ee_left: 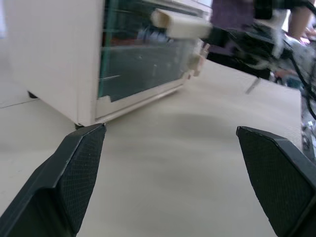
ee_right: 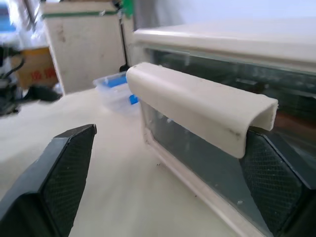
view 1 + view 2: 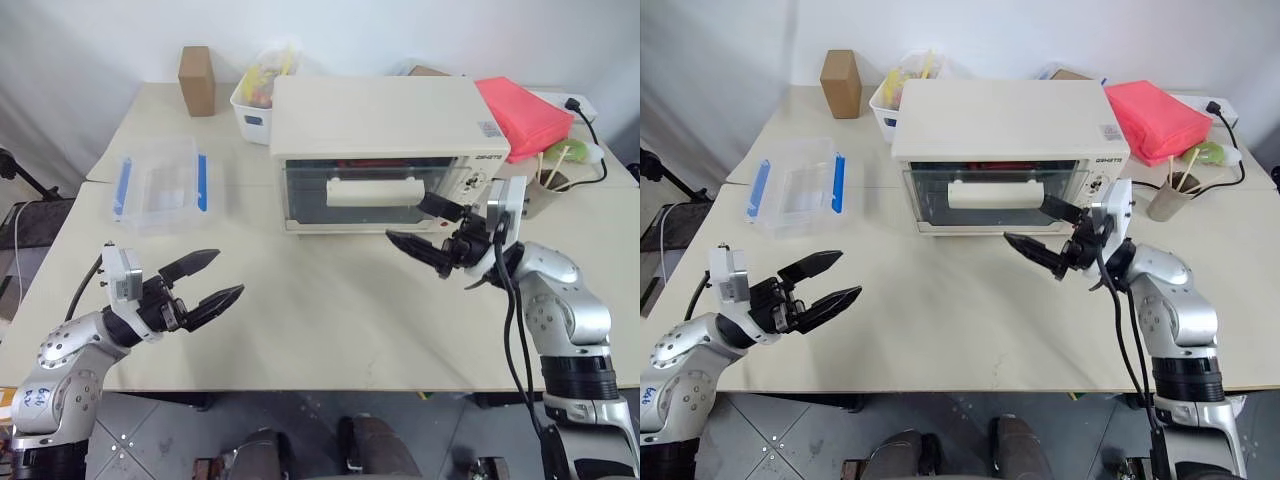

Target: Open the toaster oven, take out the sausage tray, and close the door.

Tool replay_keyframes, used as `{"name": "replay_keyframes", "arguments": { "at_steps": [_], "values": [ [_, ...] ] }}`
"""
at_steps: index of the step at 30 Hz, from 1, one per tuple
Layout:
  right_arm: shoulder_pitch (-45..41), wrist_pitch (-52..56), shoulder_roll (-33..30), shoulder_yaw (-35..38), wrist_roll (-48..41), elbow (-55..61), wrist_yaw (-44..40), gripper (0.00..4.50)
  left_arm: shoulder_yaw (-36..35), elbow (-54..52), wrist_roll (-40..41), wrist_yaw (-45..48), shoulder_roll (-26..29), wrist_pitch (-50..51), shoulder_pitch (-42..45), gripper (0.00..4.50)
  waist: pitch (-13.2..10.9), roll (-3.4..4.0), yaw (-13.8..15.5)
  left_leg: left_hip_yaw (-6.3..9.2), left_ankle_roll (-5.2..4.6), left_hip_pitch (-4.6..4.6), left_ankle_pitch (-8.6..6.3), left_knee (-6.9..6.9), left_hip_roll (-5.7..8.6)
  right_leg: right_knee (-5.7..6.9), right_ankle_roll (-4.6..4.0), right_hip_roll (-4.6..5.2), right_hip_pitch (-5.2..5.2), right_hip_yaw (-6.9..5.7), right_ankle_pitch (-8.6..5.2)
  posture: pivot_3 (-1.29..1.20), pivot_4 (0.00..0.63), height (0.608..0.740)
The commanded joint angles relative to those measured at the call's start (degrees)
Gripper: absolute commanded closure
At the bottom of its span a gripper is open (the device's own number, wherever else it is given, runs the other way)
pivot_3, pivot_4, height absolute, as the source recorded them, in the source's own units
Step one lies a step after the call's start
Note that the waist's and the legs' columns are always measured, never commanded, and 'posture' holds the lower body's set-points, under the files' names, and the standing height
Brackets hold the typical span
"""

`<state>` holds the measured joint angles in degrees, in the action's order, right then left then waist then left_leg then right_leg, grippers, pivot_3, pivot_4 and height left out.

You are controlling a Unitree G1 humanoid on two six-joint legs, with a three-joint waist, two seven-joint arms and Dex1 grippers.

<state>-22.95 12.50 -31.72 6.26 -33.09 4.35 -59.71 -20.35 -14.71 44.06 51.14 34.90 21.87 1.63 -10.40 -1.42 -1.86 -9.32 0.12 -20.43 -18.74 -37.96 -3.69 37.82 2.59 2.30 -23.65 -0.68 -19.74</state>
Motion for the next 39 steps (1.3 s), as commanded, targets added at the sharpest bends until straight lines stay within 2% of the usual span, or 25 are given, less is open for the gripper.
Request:
{"name": "replay_keyframes", "arguments": {
  "at_steps": [1, 3, 6, 10, 14, 19, 25, 31, 33, 39],
  "values": [
    [4.25, -10.98, -3.18, -1.12, 5.65, 3.29, -6.18, 0.00, -1.66, 0.30, 3.12, 1.61, 2.34, 2.92, 0.98, 0.01, 0.00, 0.00, -0.12, 0.00, 0.00, 0.00, 0.00, 0.01, 0.00, -0.03, 0.00, -0.01, 0.01, 0.00, 0.00, 0.00, 0.150, 0.740],
    [6.28, -13.43, -4.08, -0.92, 6.53, 2.63, -7.55, 0.00, -1.74, 1.86, 3.42, 2.02, 3.14, 3.46, 3.20, 0.01, 0.00, 0.01, -0.15, -0.03, 0.00, 0.01, 0.00, 0.00, 0.00, -0.03, 0.00, -0.01, 0.02, 0.02, 0.00, 0.00, 0.150, 0.740],
    [7.09, -16.25, -4.22, -0.75, 7.56, 1.60, -8.20, 0.00, -0.52, 5.94, 3.13, 2.07, 3.15, 3.92, 10.26, 0.56, -0.02, -0.01, 0.04, -0.02, 0.01, 0.04, 0.03, -0.14, 0.01, 0.09, 0.00, 0.00, 0.05, 0.01, 0.00, 0.00, 0.150, 0.740],
    [7.42, -20.19, -4.20, -1.47, 9.48, -0.22, -9.33, 0.00, 2.21, 11.44, 0.86, 1.90, 1.60, 3.61, 18.54, 1.60, -0.02, -0.01, 0.03, -0.04, 0.02, 0.11, 0.05, -0.13, 0.03, 0.13, 0.01, -0.01, 0.11, 0.02, 0.01, 0.00, 0.150, 0.740],
    [7.46, -22.41, -4.19, -2.11, 10.17, -1.06, -10.30, 0.00, 5.51, 15.62, -1.45, 2.79, 0.03, 2.80, 24.51, 2.83, -0.02, -0.01, 0.04, -0.10, 0.03, 0.09, 0.06, -0.09, -0.03, 0.09, 0.01, -0.10, 0.03, 0.05, 0.01, 0.00, 0.150, 0.740],
    [6.68, -25.17, -4.03, -3.19, 11.57, -2.46, -11.42, 0.00, 10.17, 22.27, -6.04, 2.64, -5.28, -0.72, 32.35, 4.34, -0.02, -0.02, 0.08, -0.16, 0.03, 0.09, 0.06, -0.22, -0.03, 0.15, 0.02, -0.11, 0.04, 0.11, 0.01, 0.00, 0.150, 0.740],
    [7.05, -27.64, -3.85, -3.16, 12.60, -3.90, -10.24, 0.00, 14.96, 27.49, -11.56, 2.94, -11.55, -4.82, 35.68, 4.43, -0.03, -0.01, -0.19, -0.28, 0.03, 0.12, 0.06, -0.20, -0.09, 0.18, 0.02, -0.25, -0.01, 0.23, 0.01, 0.00, 0.150, 0.740],
    [12.21, -28.47, -4.54, 0.02, 13.04, -2.04, -5.51, 0.00, 18.14, 29.71, -14.29, 8.18, -12.08, -7.03, 34.53, 4.43, -0.03, -0.01, 0.23, -0.29, 0.08, 0.11, 0.08, -0.22, -0.21, 0.20, 0.01, -0.40, -0.06, 0.32, 0.01, 0.00, 0.150, 0.740],
    [15.59, -28.83, -4.94, 1.73, 13.23, -0.67, -3.60, 0.00, 19.14, 30.39, -15.75, 10.14, -11.35, -8.12, 33.82, 4.43, -0.03, -0.01, 0.29, -0.31, 0.07, 0.11, 0.08, -0.26, -0.16, 0.23, 0.02, -0.34, -0.05, 0.35, 0.01, 0.00, 0.150, 0.740],
    [34.26, -28.47, -4.26, 12.03, 13.32, 4.61, 3.72, 0.00, 20.95, 32.71, -19.65, 13.90, -9.77, -12.40, 30.81, 4.43, -0.03, -0.01, 0.45, -0.29, 0.06, 0.11, 0.07, -0.19, -0.09, 0.15, 0.04, -0.26, -0.01, 0.34, 0.02, 0.00, 0.150, 0.740]
  ]
}}
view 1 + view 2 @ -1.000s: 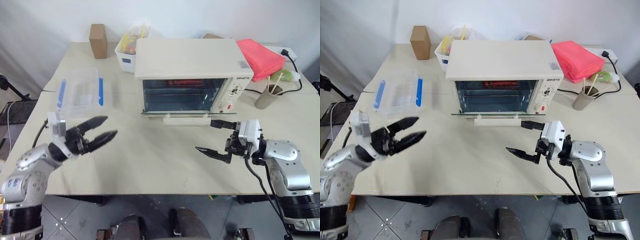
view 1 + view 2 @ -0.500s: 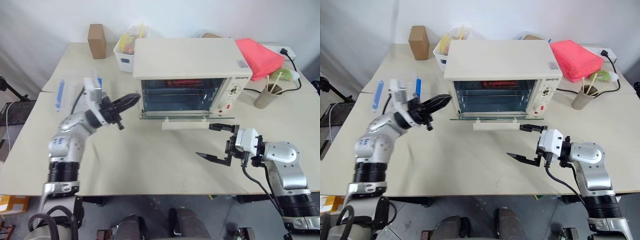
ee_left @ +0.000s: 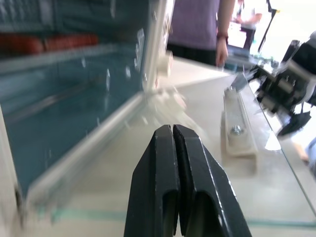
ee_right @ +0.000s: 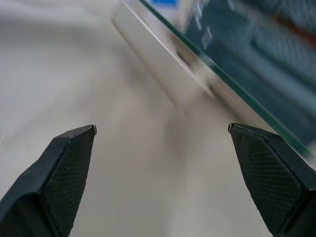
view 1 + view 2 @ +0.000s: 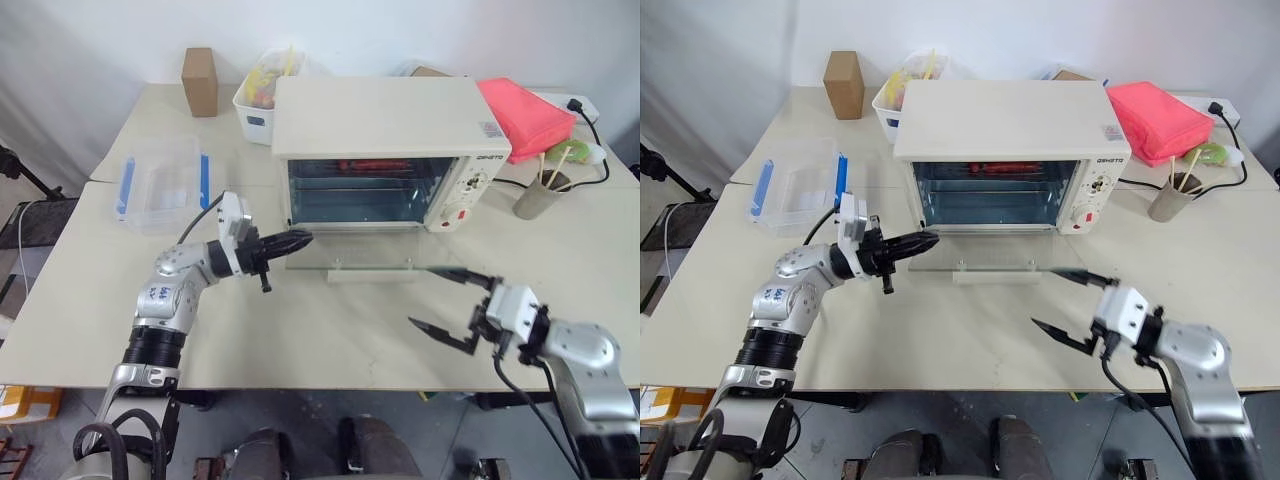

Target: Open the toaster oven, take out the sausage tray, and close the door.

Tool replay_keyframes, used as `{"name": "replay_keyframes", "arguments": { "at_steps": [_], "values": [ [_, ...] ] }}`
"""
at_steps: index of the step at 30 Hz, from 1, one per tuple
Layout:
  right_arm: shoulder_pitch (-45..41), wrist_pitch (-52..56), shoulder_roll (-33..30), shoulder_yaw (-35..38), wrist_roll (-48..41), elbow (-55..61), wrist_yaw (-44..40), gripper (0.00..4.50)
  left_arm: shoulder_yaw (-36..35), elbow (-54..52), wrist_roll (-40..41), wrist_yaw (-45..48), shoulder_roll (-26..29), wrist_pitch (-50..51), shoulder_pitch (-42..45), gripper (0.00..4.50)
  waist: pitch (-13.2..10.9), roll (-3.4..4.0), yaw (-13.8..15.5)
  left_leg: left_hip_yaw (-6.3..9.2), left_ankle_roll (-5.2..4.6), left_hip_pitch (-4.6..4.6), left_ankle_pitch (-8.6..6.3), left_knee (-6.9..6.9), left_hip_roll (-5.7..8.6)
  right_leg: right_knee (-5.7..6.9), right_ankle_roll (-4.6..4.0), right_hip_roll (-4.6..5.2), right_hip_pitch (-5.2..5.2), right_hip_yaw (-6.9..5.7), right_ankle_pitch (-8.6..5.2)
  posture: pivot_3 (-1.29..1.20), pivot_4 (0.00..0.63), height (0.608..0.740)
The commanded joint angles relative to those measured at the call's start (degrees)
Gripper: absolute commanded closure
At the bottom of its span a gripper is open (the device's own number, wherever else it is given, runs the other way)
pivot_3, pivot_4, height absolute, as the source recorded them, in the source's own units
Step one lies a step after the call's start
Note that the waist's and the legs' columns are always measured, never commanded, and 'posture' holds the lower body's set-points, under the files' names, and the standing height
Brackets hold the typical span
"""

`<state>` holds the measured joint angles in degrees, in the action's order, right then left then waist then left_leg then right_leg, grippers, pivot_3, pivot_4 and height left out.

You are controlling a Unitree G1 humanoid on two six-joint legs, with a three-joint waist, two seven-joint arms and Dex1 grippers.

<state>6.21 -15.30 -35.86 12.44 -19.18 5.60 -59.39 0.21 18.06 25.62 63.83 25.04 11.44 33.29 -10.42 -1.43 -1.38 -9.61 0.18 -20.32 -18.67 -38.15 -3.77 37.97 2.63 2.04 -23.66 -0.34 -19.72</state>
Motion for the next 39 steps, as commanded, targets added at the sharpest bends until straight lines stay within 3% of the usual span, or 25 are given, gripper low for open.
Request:
{"name": "replay_keyframes", "arguments": {
  "at_steps": [1, 6, 12, 16, 20, 23, 28, 38, 39],
  "values": [
    [7.47, -0.66, 0.16, 7.39, -0.69, 3.39, 4.49, 0.00, 0.39, 0.08, -1.40, 1.24, -0.06, -2.31, -1.16, 4.43, 0.00, 0.00, -0.04, -0.01, 0.00, 0.01, 0.00, -0.02, -0.01, 0.01, 0.00, 0.00, 0.00, 0.01, 0.00, 0.00, 0.150, 0.740],
    [13.30, 1.16, 0.84, 12.56, -1.44, 6.46, 10.07, 0.00, 1.55, -0.14, -4.07, 0.57, -0.68, -5.36, -3.82, 4.43, 0.00, 0.00, -0.67, -0.11, 0.01, 0.16, 0.00, -0.02, 0.00, 0.06, 0.06, -0.03, 0.10, 0.16, 0.04, 0.00, 0.150, 0.740],
    [10.31, 7.46, -1.67, 11.29, -1.82, 12.95, 12.72, 0.00, 1.60, -1.82, -5.49, -2.03, -1.72, -5.82, -6.21, 4.43, 0.02, 0.03, -0.71, -0.16, 0.03, 0.21, 0.01, -0.01, -0.04, 0.15, 0.06, -0.12, 0.07, 0.30, 0.04, 0.00, 0.150, 0.740],
    [-5.41, 14.77, -1.13, -0.39, 4.96, 17.52, 18.21, 0.00, -2.04, -8.32, -3.41, -7.28, -2.28, -4.41, -10.13, 3.57, 0.02, 0.01, -1.40, -0.18, 0.03, 0.25, 0.00, -0.03, -0.04, 0.17, 0.06, -0.12, 0.07, 0.36, 0.04, 0.00, 0.150, 0.740],
    [-16.79, 22.23, 3.52, -9.60, 13.09, 17.21, 25.55, 0.00, -5.30, -16.46, 0.23, -9.78, -2.03, -2.16, -15.26, 2.36, 0.02, -0.02, -1.46, 0.02, 0.17, 0.18, 0.07, 0.01, -0.09, 0.33, -0.02, -0.29, -0.10, 0.45, 0.02, 0.00, 0.150, 0.740],
    [-26.13, 20.67, 7.79, -17.94, 20.92, 10.81, 28.25, 0.00, -8.34, -23.21, 2.47, -12.26, -1.30, -0.91, -20.71, 1.43, 0.02, -0.01, -1.83, 0.00, 0.24, 0.07, 0.06, 0.00, -0.15, 0.36, -0.08, -0.33, -0.24, 0.48, -0.01, 0.00, 0.150, 0.740],
    [-39.76, 15.23, 12.82, -25.61, 33.25, -5.01, 36.37, 0.00, -11.77, -30.46, 4.36, -15.61, -1.20, -0.71, -26.78, 0.01, 0.02, -0.02, -1.86, -0.14, 0.20, 0.08, 0.06, -0.05, -0.06, 0.40, -0.08, -0.21, -0.27, 0.52, -0.01, 0.00, 0.150, 0.740],
    [-55.32, 7.47, 14.35, -31.03, 48.02, -29.56, 50.44, 0.00, -10.41, -33.43, 4.09, -19.08, -2.23, -0.52, -29.45, 0.01, 0.02, -0.02, -2.19, -0.21, 0.18, 0.03, 0.05, 0.01, -0.07, 0.36, -0.08, -0.21, -0.33, 0.54, -0.01, 0.00, 0.150, 0.740],
    [-55.81, 6.89, 14.32, -31.22, 48.76, -30.95, 51.18, 0.18, -10.19, -33.17, 3.95, -19.18, -2.20, -0.61, -29.21, 0.00, 0.02, -0.02, -2.26, -0.21, 0.18, 0.03, 0.05, 0.02, -0.07, 0.36, -0.08, -0.21, -0.34, 0.55, -0.01, 0.00, 0.150, 0.740]
  ]
}}
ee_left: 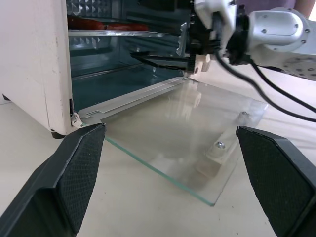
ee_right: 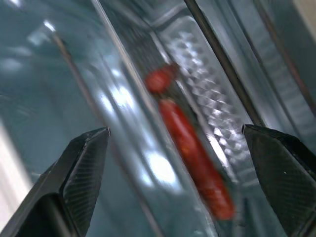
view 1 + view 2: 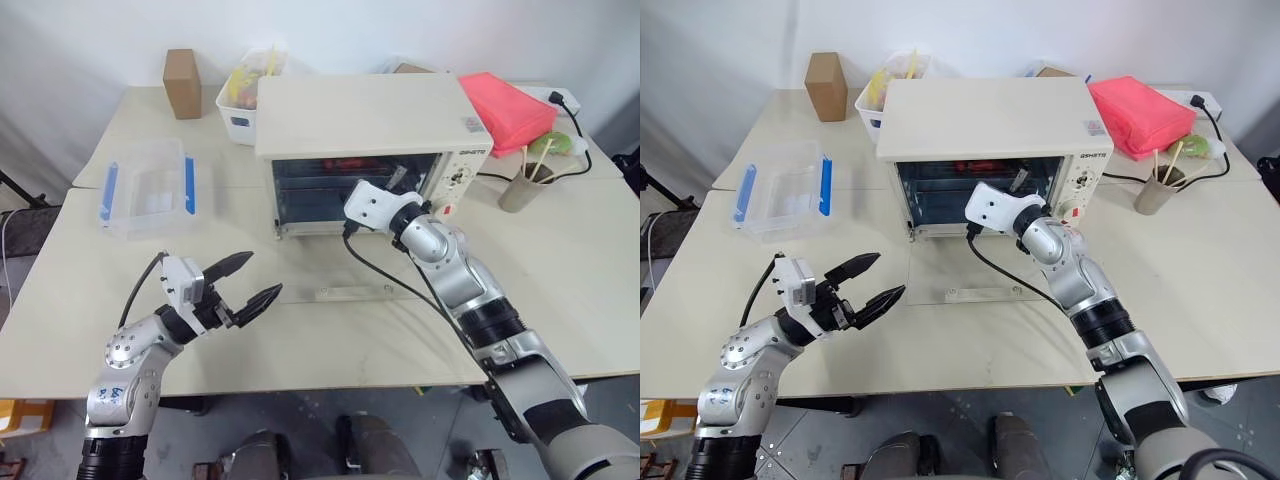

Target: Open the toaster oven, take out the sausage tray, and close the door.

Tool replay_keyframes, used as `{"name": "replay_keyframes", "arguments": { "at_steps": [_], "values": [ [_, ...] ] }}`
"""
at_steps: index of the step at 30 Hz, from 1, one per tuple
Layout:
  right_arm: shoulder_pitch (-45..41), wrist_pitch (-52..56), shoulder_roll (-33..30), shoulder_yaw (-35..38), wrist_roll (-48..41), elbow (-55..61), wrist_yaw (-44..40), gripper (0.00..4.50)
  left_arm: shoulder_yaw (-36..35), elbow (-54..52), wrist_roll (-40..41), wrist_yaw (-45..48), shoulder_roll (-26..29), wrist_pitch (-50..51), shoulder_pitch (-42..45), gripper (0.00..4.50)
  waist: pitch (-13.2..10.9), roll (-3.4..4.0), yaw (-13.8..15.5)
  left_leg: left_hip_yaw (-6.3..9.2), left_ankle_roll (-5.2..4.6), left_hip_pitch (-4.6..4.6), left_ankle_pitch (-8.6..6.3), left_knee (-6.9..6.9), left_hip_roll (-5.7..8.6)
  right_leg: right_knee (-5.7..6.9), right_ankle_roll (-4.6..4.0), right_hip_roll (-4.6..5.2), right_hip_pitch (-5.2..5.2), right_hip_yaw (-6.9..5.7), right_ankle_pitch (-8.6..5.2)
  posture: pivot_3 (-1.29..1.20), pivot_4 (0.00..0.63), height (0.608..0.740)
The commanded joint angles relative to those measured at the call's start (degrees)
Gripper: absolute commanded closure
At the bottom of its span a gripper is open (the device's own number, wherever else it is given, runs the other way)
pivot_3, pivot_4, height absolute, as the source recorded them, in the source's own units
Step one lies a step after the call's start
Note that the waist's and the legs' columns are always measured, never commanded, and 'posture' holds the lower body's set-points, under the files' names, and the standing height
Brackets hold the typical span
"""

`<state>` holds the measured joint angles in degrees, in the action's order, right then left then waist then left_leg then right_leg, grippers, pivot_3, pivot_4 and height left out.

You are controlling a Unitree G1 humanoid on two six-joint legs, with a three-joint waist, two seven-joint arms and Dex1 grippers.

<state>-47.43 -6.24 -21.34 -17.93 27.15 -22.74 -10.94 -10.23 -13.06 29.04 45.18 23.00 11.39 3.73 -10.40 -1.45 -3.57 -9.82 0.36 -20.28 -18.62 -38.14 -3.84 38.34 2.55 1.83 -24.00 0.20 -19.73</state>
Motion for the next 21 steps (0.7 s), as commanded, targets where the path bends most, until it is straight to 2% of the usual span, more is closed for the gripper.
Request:
{"name": "replay_keyframes", "arguments": {
  "at_steps": [1, 6, 7, 9, 13, 14, 21],
  "values": [
    [-2.48, -2.62, -0.19, -0.97, 2.93, -3.56, 3.23, 0.39, 0.40, -1.88, 0.45, -0.60, -0.11, -0.64, 0.51, 0.00, 0.00, 0.00, -0.18, 0.00, 0.00, 0.00, 0.00, 0.00, -0.01, 0.01, 0.00, 0.00, 0.00, 0.00, 0.00, 0.00, 0.150, 0.740],
    [-3.61, -4.88, 0.02, -1.43, 5.01, -5.96, 6.04, 1.99, 0.66, -1.32, 1.06, -1.03, -0.12, 0.06, 1.59, 0.00, 0.00, 0.00, -1.13, -0.01, 0.01, 0.00, 0.01, 0.00, -0.02, 0.05, 0.00, -0.02, -0.01, 0.02, 0.00, 0.00, 0.150, 0.740],
    [-3.84, -5.03, 0.09, -1.55, 5.25, -6.32, 6.14, 2.15, 0.77, -1.24, 1.08, -0.87, -0.01, 0.15, 1.71, 0.00, 0.00, 0.00, -1.23, -0.01, 0.01, 0.00, 0.01, 0.00, -0.02, 0.05, 0.00, -0.02, -0.02, 0.02, 0.00, 0.00, 0.150, 0.740],
    [-4.41, -4.52, 0.48, -1.64, 5.63, -7.57, 6.23, 2.99, 1.30, -0.99, 1.20, -0.36, 0.08, 0.55, 2.40, 0.00, -0.01, 0.01, -1.45, -0.02, 0.01, 0.00, 0.01, 0.00, -0.02, 0.06, 0.00, -0.02, -0.02, 0.03, 0.00, 0.00, 0.150, 0.740],
    [-5.74, -4.73, 0.24, -1.86, 6.53, -9.17, 6.11, 4.30, 1.97, -0.16, 1.69, -0.03, 0.04, 1.70, 4.60, 0.00, 0.00, 0.00, -1.51, -0.05, 0.04, 0.02, 0.02, 0.00, -0.07, 0.11, -0.01, -0.08, -0.04, 0.06, 0.00, 0.00, 0.150, 0.740],
    [-5.98, -4.95, 0.15, -1.85, 6.99, -9.27, 6.54, 4.49, 2.04, 0.22, 1.81, 0.09, 0.02, 1.90, 5.08, 0.00, 0.00, -0.01, -1.55, -0.05, 0.04, 0.01, 0.02, 0.00, -0.08, 0.11, -0.01, -0.08, -0.04, 0.06, 0.00, 0.00, 0.150, 0.740],
    [-7.30, -4.51, 1.27, -1.85, 8.38, -8.24, 6.64, 4.50, 2.49, 4.52, 2.04, 2.19, 0.22, 2.68, 10.45, 0.00, 0.00, -0.02, -1.74, -0.10, 0.07, 0.02, 0.04, -0.02, -0.08, 0.18, -0.01, -0.09, -0.08, 0.11, -0.01, 0.00, 0.150, 0.740]
  ]
}}
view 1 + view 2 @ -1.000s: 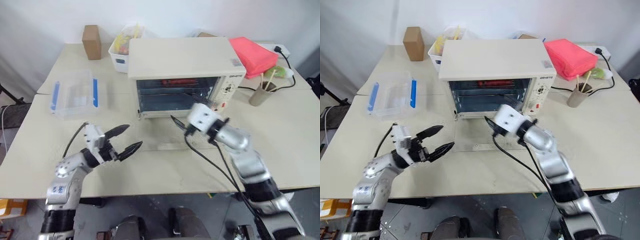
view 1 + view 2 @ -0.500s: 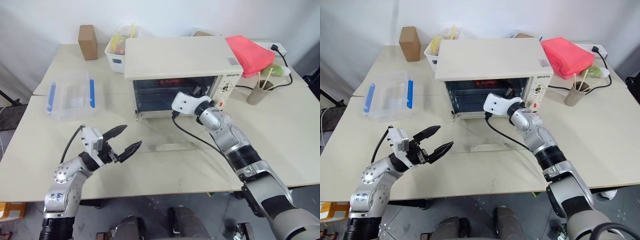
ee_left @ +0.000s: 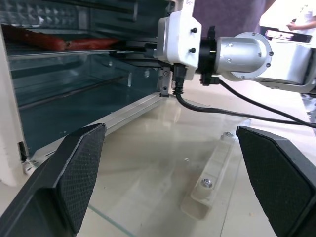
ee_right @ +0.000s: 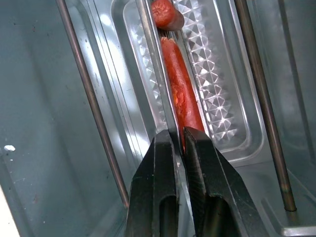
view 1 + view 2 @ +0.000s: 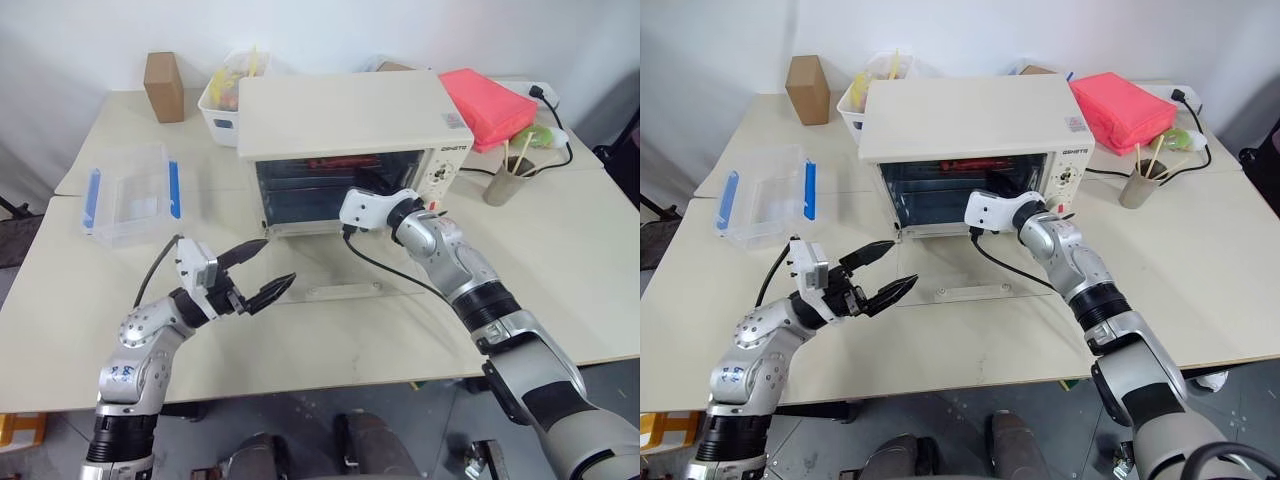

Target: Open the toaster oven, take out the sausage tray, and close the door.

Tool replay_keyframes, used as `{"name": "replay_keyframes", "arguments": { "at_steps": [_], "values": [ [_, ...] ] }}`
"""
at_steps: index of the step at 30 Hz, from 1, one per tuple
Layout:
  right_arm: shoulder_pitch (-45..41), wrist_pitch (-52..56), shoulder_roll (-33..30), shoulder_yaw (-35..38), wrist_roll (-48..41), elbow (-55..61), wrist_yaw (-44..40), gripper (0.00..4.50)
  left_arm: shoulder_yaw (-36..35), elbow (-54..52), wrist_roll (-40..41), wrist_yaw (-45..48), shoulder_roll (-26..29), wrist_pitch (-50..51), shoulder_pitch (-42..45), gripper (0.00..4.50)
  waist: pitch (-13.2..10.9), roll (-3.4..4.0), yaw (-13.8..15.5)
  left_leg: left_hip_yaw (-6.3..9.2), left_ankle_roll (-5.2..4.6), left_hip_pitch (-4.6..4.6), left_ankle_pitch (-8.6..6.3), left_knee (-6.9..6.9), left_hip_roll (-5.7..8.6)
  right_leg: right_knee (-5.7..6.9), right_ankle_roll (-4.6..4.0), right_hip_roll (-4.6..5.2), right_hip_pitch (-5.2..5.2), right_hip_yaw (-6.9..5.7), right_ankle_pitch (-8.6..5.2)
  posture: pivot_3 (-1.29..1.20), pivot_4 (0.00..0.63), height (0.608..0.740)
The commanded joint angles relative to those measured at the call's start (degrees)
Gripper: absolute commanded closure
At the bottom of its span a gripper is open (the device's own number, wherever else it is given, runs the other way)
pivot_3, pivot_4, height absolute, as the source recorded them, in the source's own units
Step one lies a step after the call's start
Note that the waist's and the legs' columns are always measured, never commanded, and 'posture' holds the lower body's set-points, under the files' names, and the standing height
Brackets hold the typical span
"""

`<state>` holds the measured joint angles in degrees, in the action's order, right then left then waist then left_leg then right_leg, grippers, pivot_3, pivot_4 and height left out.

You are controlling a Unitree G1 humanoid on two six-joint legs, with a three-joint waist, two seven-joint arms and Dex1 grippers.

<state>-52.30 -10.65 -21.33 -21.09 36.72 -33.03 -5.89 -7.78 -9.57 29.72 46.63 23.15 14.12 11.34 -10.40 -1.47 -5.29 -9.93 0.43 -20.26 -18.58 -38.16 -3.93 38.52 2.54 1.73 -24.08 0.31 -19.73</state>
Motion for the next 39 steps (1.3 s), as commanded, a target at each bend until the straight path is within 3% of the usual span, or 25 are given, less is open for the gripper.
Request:
{"name": "replay_keyframes", "arguments": {
  "at_steps": [1, 12, 19, 29, 39],
  "values": [
    [-2.43, 0.06, 1.39, 1.40, -1.22, 2.48, 1.30, 4.50, -0.13, 2.02, 1.58, 0.77, -0.11, 0.19, 4.15, 0.00, 0.00, 0.00, -0.06, -0.01, 0.00, 0.00, 0.00, 0.00, 0.01, 0.02, 0.00, 0.01, 0.00, 0.00, 0.00, 0.00, 0.150, 0.740],
    [-0.01, 0.32, -0.26, 1.20, -1.40, 10.99, -5.29, 4.50, -1.49, 20.28, 2.65, 6.83, 1.99, 3.21, 24.39, 0.00, -0.01, 0.00, -1.20, -0.15, 0.12, -0.29, 0.07, 0.05, -0.04, 0.26, -0.01, -0.10, -0.53, 0.11, -0.01, 0.00, 0.150, 0.740],
    [3.74, 2.10, -2.06, 1.81, -1.63, 18.26, -9.62, 4.50, -1.97, 26.03, 2.25, 9.83, 3.51, 4.68, 28.13, 0.00, -0.01, -0.01, -1.12, -0.13, 0.27, -0.35, 0.15, 0.08, -0.16, 0.44, -0.24, -0.20, -0.72, 0.08, -0.13, 0.00, 0.150, 0.740],
    [15.35, 8.23, -6.81, 4.64, -2.29, 36.00, -19.09, 4.50, -4.30, 30.99, 8.16, 14.39, 5.16, 14.99, 34.07, 0.00, -0.03, -0.03, -0.50, -0.08, 0.32, -0.34, 0.17, 0.03, -0.15, 0.54, -0.27, -0.21, -0.72, 0.07, -0.15, 0.00, 0.150, 0.740],
    [23.73, 6.51, -12.54, 7.31, -4.47, 46.47, -23.86, 4.50, -2.69, 40.62, 2.00, 17.01, 4.73, 5.69, 38.72, 0.00, -0.04, -0.06, 0.84, -0.08, 0.32, -0.34, 0.17, -0.07, -0.08, 0.56, -0.27, -0.18, -0.67, 0.06, -0.15, 0.00, 0.150, 0.740]
  ]
}}
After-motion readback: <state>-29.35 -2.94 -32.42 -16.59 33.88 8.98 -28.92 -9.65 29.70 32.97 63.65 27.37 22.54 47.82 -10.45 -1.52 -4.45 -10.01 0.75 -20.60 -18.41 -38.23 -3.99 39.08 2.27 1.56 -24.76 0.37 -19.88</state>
